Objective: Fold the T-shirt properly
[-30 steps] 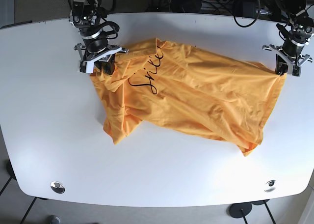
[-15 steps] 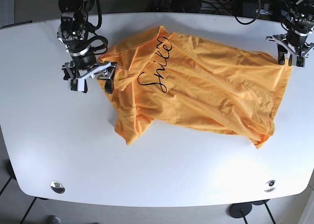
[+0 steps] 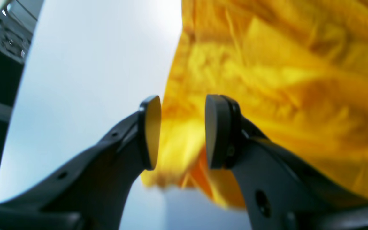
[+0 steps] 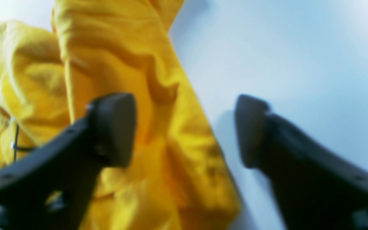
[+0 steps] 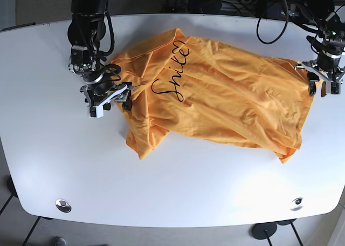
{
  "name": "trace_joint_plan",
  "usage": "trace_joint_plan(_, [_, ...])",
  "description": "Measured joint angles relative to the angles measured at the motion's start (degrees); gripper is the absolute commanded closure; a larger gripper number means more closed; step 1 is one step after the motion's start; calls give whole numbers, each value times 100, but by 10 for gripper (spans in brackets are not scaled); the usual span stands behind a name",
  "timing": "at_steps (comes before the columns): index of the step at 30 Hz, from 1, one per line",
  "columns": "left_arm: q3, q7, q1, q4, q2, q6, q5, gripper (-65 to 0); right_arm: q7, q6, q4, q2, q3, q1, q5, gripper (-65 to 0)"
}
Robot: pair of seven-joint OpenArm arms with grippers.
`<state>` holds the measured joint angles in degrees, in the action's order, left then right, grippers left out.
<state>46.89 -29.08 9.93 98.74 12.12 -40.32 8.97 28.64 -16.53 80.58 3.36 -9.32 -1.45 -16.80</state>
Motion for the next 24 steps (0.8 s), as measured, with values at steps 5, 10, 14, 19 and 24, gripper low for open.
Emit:
trace_joint_plan(5, [44, -90, -157, 0, 0, -2, -35, -212, -13, -153, -205, -155, 24, 146, -7, -262])
trace_joint_plan(10, [332, -24, -831, -35, 2, 0, -684, -214, -37, -166, -203, -155, 509, 127, -22, -254])
trace_joint_plan(14, [258, -9, -1440, -896, 120, -13, -776, -215, -46, -168, -227, -157, 525, 105, -61, -138])
trace_joint_plan(19, [-216, 20, -2179, -2566, 831, 37, -809, -215, 13, -153, -232, -146, 527, 118, -59, -21])
trace_joint_plan(24, [-743, 457, -2907, -4286, 1152, 37, -811, -218, 13, -153, -229, -153, 527, 116, -59, -19])
